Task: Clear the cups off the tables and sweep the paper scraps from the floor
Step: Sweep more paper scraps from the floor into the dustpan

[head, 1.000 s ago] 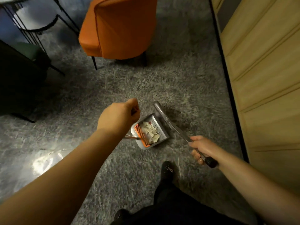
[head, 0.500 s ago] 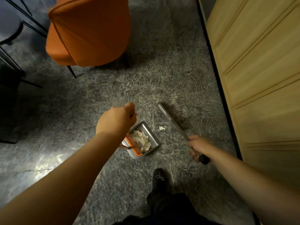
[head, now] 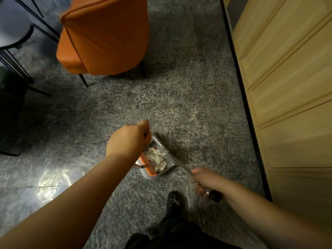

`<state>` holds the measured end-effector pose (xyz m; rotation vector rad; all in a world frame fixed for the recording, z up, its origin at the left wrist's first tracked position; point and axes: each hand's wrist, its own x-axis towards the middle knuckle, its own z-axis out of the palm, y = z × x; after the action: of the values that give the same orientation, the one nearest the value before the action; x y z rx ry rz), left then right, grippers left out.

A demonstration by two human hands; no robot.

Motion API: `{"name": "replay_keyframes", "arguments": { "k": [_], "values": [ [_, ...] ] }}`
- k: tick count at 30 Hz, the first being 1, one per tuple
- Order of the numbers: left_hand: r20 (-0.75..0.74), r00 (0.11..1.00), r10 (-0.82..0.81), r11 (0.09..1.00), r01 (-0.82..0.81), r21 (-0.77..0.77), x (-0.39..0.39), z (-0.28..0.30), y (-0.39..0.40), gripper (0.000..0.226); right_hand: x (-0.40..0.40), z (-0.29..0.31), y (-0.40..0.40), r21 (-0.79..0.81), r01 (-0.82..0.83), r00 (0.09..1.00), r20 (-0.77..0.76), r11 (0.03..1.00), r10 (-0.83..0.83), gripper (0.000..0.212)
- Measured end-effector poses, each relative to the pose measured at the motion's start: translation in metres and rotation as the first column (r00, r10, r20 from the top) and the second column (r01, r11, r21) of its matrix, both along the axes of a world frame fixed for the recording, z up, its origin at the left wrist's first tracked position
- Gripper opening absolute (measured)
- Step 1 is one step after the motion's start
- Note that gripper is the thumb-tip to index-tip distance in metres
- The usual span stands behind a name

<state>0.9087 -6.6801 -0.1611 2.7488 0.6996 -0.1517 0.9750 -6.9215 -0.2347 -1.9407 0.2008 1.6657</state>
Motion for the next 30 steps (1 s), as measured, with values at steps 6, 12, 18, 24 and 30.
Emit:
{"name": "replay_keyframes", "arguments": {
  "k": [6, 12, 18, 24, 30],
  "values": [
    [0.056, 0.998, 0.015, 1.0, -0.014, -0.019, -0.03, 0.001, 0.012, 0.014, -0.024, 0.024, 0.008, 0.016, 0.059, 0.998, -0.013, 0.998, -0.059, 0.019],
    [0.118, 0.967, 0.226, 0.97, -0.211, -0.124, -0.107, 0.005, 0.032, 0.013, -0.067, 0.04, 0.028, 0.013, -0.023, 0.996, 0.082, 1.0, 0.022, 0.033],
    [0.209, 0.901, 0.381, 0.924, -0.361, -0.13, -0.22, 0.015, 0.042, 0.015, -0.133, 0.061, 0.062, 0.031, -0.055, 0.996, 0.067, 0.998, 0.053, 0.038],
    [0.239, 0.817, 0.525, 0.851, -0.507, -0.136, -0.36, 0.032, 0.056, 0.015, -0.235, 0.079, 0.105, 0.053, -0.185, 0.975, 0.133, 0.981, 0.177, 0.043],
    [0.225, 0.666, 0.712, 0.702, -0.686, -0.192, -0.504, 0.041, 0.06, 0.015, -0.336, 0.074, 0.153, 0.091, -0.285, 0.957, 0.09, 0.954, 0.277, 0.036]
  ]
}}
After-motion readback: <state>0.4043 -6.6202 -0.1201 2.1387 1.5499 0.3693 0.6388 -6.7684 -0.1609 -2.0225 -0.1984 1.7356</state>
